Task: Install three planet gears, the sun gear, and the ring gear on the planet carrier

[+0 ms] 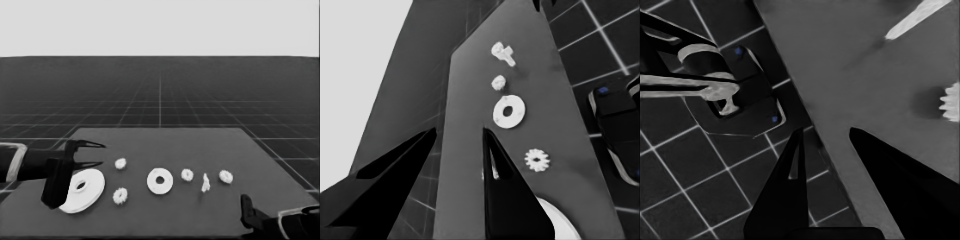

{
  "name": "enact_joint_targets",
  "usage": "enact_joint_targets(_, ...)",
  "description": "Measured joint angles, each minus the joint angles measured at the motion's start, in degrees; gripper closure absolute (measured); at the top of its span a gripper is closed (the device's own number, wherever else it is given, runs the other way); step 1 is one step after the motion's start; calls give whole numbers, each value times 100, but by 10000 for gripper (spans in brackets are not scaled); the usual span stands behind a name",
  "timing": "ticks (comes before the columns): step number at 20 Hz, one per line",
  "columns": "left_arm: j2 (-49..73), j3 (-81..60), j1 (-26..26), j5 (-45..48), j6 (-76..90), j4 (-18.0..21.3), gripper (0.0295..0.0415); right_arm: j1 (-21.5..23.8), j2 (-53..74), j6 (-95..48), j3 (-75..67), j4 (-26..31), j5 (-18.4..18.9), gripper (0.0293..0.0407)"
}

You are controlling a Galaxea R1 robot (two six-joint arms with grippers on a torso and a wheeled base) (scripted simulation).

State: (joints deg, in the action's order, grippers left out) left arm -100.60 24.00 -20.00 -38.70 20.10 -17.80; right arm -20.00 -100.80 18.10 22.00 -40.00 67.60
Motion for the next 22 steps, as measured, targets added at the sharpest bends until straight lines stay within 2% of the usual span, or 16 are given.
enact_joint_targets(1,16,-408,405,-282,-15,420,415,-310,-78,-19,-303,433,-133,407)
enact_joint_targets(2,10,-245,256,-169,-9,250,414,-193,-46,-11,-169,255,-77,392)
enact_joint_targets(3,8,-144,165,-102,-5,148,396,-125,-26,-7,-90,151,-45,363)
enact_joint_targets(4,6,-85,112,-62,-3,88,364,-86,-15,-4,-45,89,-25,332)
enact_joint_targets(5,-1371,950,1477,-2203,-2784,-2660,330,-63,-8,-2,-19,53,-14,320)
enact_joint_targets(6,-2802,2456,1724,-4106,-5486,-2234,307,-50,-5,-1,-4,32,-8,317)
enact_joint_targets(7,-3648,4073,1704,-4449,-6597,-945,309,-43,-2,-1,4,20,-4,316)
enact_joint_targets(8,-4166,5388,1716,-4432,-6919,-84,317,-38,-1,0,9,13,-2,315)
enact_joint_targets(9,-4525,6357,1740,-4430,-6947,443,322,-36,-1,0,12,9,0,315)
enact_joint_targets(10,-4783,7044,1761,-4451,-6883,760,324,-34,0,0,14,6,0,315)
enact_joint_targets(12,-5087,7834,1785,-4498,-6734,1058,326,-33,0,0,15,4,1,315)
enact_joint_targets(14,-5221,8173,1794,-4523,-6644,1161,326,-32,0,0,16,3,1,315)
enact_joint_targets(15,-5361,8511,2161,-4233,-6506,894,326,-32,0,0,16,3,1,315)
enact_joint_targets(17,-5584,9028,2595,-3926,-6284,697,326,-32,0,0,16,3,1,315)
enact_joint_targets(22,-5736,9380,2758,-3763,-6123,641,326,-32,0,0,16,3,1,315)
